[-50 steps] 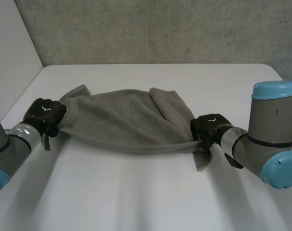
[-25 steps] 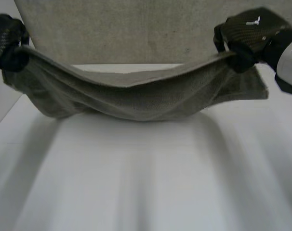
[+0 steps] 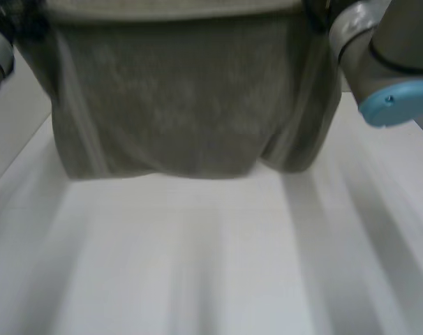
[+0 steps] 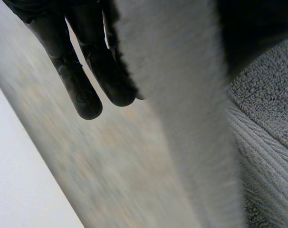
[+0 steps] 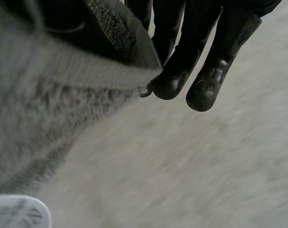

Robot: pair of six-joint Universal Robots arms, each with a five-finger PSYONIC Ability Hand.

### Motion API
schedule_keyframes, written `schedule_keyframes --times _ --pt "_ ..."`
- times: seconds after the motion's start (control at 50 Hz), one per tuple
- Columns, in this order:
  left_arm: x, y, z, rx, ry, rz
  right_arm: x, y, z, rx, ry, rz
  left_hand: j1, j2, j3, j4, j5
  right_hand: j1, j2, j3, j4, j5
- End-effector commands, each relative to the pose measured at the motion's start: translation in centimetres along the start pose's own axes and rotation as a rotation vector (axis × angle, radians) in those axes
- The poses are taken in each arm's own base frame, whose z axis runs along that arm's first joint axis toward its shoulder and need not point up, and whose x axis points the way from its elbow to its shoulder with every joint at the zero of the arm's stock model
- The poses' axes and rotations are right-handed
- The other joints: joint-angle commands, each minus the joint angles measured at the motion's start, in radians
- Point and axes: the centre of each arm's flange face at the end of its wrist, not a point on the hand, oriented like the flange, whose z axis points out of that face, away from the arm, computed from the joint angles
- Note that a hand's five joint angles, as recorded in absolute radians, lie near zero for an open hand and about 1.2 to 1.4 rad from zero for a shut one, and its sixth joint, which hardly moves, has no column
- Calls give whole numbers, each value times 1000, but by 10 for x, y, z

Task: Fold the towel.

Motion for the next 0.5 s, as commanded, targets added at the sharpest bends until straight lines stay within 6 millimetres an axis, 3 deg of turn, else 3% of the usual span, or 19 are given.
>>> schedule_keyframes --times 0.02,0.06,0.12,0.14,0.16,0.18,0.2,0.22,0.24,0.26,0.28,0.3,0.32,0.34,0.38,0.4,0.48,0.5 --pt "-7 -66 8 180 -33 -13 38 -50 1 198 92 121 123 47 53 37 93 71 60 59 54 61" --pt "-4 -69 5 178 -26 -31 28 -46 -3 182 1 158 123 47 53 37 93 71 60 59 54 61" --pt "1 -51 -2 112 -4 -56 19 -37 -6 147 -59 164 123 47 53 37 93 71 60 59 54 61" --pt "3 -33 -8 54 2 -66 9 -27 -9 108 -118 168 123 47 53 37 93 71 60 59 54 61" --pt "3 -33 -8 53 2 -66 -1 -16 -13 66 -180 173 123 47 53 37 93 71 60 59 54 61" --pt "6 -17 -15 3 12 -72 -1 -16 -13 65 -180 173 123 47 53 37 93 71 60 59 54 61" --pt "10 -2 -22 -42 26 -81 -13 -3 -19 14 -256 183 123 47 53 37 93 71 60 59 54 61" --pt "10 -2 -22 -43 26 -81 -24 10 -25 -32 -326 195 123 47 53 37 93 71 60 59 54 61" --pt "15 17 -30 -95 47 -88 -24 10 -25 -33 -327 196 123 47 53 37 93 71 60 59 54 61" --pt "18 38 -41 -155 70 -98 -35 24 -33 -80 -403 213 123 47 53 37 93 71 60 59 54 61" --pt "18 38 -41 -156 71 -99 -43 39 -40 -125 -469 231 123 47 53 37 93 71 60 59 54 61" --pt "21 61 -55 -220 100 -111 -43 39 -40 -125 -470 231 123 47 53 37 93 71 60 59 54 61" --pt "24 76 -66 -266 125 -125 -53 52 -50 -165 -541 251 123 47 53 37 93 71 60 59 54 61" --pt "24 76 -66 -266 125 -125 -60 62 -58 -203 -588 262 123 47 53 37 93 71 60 59 54 61" --pt "31 103 -94 -353 181 -153 -67 73 -68 -238 -631 271 123 47 53 37 93 71 60 59 54 61" --pt "31 103 -94 -353 181 -153 -71 82 -77 -277 -661 275 123 47 53 37 93 71 60 59 54 61" --pt "35 129 -131 -451 241 -117 -72 91 -96 -332 -706 271 123 47 53 37 93 71 60 59 54 61" --pt "35 129 -131 -452 241 -117 -72 91 -96 -332 -706 271 123 47 53 37 93 71 60 59 54 61"
